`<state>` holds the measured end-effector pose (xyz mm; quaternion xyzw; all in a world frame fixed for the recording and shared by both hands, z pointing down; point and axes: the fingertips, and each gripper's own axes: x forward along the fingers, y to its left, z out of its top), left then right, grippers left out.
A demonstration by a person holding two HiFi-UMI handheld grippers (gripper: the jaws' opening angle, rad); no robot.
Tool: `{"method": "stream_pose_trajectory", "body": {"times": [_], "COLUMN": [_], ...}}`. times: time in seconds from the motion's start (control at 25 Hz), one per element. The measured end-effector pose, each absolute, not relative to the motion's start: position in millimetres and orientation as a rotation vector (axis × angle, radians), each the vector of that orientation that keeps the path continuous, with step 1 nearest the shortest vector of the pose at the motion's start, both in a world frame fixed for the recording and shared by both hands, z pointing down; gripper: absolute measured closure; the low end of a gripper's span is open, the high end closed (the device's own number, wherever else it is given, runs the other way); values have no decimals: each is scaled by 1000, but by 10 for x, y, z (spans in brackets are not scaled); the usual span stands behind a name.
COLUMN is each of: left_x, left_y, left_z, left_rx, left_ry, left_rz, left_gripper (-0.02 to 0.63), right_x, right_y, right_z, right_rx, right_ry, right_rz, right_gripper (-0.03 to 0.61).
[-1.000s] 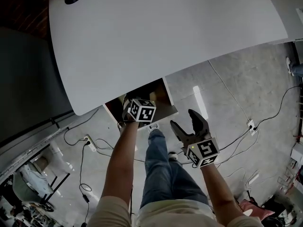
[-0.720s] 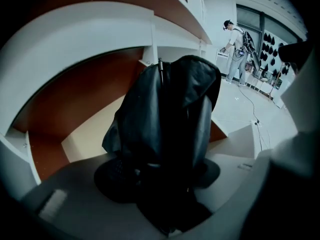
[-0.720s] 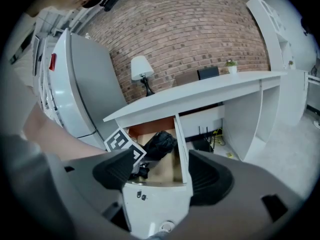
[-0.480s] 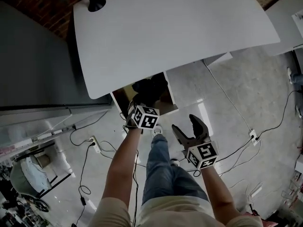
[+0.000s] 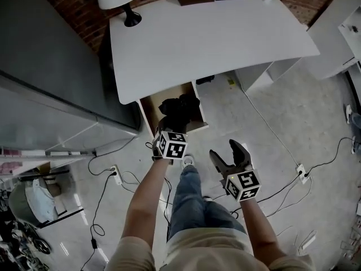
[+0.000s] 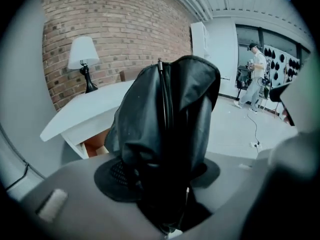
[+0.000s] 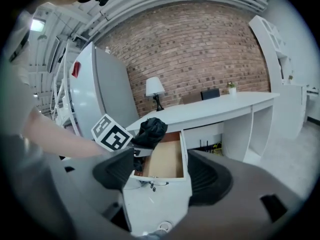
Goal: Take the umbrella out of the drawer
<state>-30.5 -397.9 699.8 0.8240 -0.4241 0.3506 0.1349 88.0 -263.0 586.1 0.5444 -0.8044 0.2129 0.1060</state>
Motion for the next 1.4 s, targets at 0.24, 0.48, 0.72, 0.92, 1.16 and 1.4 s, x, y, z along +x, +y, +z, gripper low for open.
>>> {"method": "stream_pose_trajectory", "body": {"times": [0.24,0.48,0.72,0.92,1.16,1.4], "left_x": [-307,-282,-304,-299,-347,-520], "left_y": [-3416,-2713,-1981,-1372,-801,-426], "left_z": [6516,6013,5486,5059,4662,4491], "left_rx": [2405,2451,2496,2529,2492,2404], "left_ry": [-1286,-1334,-1376,-1387,-1440,-1501], "left_rz": [906,802,712,635,504,389], "left_gripper": [370,370,370,370,368,368], "right_x": [955,961,937,961,950,872], "right_y": [-2149,-1564,-1021,-601,-249,-129], "right_z": [5532,5249,4885,4568,4301,4088], "right_rx": [1615,1571,1534,1511,1484,1484], "right_ry": [-2409,-2446,-2484,-2500,-2524,-2563], "right_rz": [538,445,309,219,196,174], "right_gripper": [375,500,577,577,577,577]}}
